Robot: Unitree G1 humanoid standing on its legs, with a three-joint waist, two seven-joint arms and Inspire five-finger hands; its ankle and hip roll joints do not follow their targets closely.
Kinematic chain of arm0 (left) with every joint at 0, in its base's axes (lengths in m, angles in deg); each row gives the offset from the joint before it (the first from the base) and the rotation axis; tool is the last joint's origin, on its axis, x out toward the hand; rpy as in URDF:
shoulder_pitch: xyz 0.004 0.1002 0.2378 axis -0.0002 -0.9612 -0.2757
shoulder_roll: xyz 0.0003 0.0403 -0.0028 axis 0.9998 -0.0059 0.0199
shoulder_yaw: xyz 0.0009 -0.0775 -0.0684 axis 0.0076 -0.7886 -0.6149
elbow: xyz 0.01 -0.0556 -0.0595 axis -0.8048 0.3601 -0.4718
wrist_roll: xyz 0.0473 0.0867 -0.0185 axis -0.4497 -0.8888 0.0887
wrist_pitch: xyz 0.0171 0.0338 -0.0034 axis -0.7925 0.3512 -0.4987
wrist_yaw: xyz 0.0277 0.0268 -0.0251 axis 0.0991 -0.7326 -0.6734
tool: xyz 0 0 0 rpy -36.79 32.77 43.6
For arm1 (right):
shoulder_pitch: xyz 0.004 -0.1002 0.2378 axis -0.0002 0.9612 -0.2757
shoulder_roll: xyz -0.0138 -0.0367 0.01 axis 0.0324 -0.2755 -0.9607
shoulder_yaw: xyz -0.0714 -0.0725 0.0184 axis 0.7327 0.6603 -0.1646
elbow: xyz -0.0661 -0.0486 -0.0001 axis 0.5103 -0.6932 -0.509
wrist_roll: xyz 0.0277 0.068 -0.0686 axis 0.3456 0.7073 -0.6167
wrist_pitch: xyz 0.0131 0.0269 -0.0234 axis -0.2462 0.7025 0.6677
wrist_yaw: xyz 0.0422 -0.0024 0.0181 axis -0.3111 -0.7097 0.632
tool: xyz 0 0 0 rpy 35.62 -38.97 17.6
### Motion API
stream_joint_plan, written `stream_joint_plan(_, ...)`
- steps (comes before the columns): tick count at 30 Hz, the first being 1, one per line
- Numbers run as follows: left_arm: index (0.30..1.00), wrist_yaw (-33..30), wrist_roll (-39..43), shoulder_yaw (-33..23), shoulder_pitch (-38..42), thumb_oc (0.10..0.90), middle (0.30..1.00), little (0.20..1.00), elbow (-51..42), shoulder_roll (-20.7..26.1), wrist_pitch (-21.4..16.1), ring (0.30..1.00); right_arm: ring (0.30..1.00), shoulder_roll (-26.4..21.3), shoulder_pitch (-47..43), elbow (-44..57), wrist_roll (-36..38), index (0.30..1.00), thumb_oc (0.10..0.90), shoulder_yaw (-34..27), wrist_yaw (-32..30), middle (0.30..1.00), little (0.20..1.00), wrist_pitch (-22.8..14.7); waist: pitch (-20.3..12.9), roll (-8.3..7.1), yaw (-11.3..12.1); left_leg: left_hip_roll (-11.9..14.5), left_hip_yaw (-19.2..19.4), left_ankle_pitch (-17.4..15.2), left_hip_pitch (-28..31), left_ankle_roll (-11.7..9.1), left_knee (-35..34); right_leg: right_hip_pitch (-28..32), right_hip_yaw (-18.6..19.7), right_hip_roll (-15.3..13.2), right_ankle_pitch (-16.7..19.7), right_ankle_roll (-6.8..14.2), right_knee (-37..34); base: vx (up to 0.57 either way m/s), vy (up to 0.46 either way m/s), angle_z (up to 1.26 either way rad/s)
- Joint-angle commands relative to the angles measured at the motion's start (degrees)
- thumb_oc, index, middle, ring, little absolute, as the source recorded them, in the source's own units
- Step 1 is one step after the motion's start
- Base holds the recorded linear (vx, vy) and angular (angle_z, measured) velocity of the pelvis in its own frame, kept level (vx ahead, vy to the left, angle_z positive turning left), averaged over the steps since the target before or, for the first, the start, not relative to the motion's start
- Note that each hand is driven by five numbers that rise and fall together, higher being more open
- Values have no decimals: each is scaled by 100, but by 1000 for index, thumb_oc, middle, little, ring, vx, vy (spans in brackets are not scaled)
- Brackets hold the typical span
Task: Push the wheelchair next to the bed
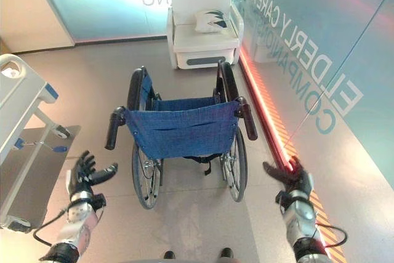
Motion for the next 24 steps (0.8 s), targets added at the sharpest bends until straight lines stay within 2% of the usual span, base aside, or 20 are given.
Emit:
stream_joint_plan(1,900,-307,60,-10,942,800,900,900,-362,504,-708,900,900,-308,-859,637,105,900,800,-70,-401,900,900,-565,20,-90,57,-111,11,-415,-113,-2,77,-234,-47,-58,-494,-18,569,0,0,0)
stream_joint_plan(3,900,-465,45,-5,1103,800,900,900,-434,614,-805,900,900,-424,-1059,727,117,900,800,-24,-537,900,900,-533,6,-92,45,-111,9,-417,-113,-12,75,-221,-40,-56,-491,-15,540,0,0,0)
stream_joint_plan(7,900,-366,325,-25,1469,800,900,900,-841,738,-961,900,900,-603,-1495,1006,80,900,800,79,-745,900,900,-373,9,-126,60,-110,-6,-425,-124,-28,77,-176,-40,-53,-470,-3,458,2,-16,0)
stream_joint_plan(10,900,-344,286,-44,1557,800,900,900,-989,810,-1065,900,900,-655,-1572,1187,97,900,800,71,-766,900,900,-437,18,-145,67,-103,-2,-423,-132,-34,80,-167,-50,-57,-458,2,439,-1,-27,0)
stream_joint_plan(12,900,-248,484,-111,1666,800,900,900,-1267,843,-1361,900,900,-664,-1664,1577,159,900,800,53,-635,900,900,-549,21,-166,67,-113,-27,-428,-143,-34,81,-159,-53,-57,-451,5,417,0,0,0)
stream_joint_plan(14,900,-31,574,-168,1700,800,900,900,-1597,785,-1443,900,900,-600,-1663,1946,107,900,800,53,-526,900,900,-549,19,-183,69,-117,-40,-436,-152,-30,85,-161,-58,-60,-455,8,415,0,0,0)
stream_joint_plan(16,900,88,442,-172,1663,800,900,900,-1918,730,-1602,900,900,-513,-1591,2262,5,900,800,47,-412,900,900,-611,16,-195,77,-122,-59,-437,-158,-20,85,-158,-50,-62,-459,11,413,0,0,0)
stream_joint_plan(19,900,-92,-83,-216,1553,800,900,900,-2563,608,-1854,900,900,-324,-1385,2920,-305,900,800,22,-241,900,900,-554,-6,-238,87,-133,-93,-455,-164,1,75,-160,-28,-48,-475,13,406,4,-21,1)
stream_joint_plan(21,900,-55,-140,-234,1509,800,900,900,-2723,562,-1951,900,900,-264,-1337,3061,-416,900,800,38,-112,900,900,-517,-19,-255,89,-137,-104,-461,-164,6,75,-158,-18,-40,-482,14,401,0,0,0)
stream_joint_plan(24,900,318,-55,-245,1435,800,900,900,-3019,458,-1968,900,900,-135,-1221,3342,-601,900,800,110,141,900,900,-374,-31,-287,93,-130,-101,-472,-154,9,79,-153,-6,-31,-494,15,408,0,0,0)
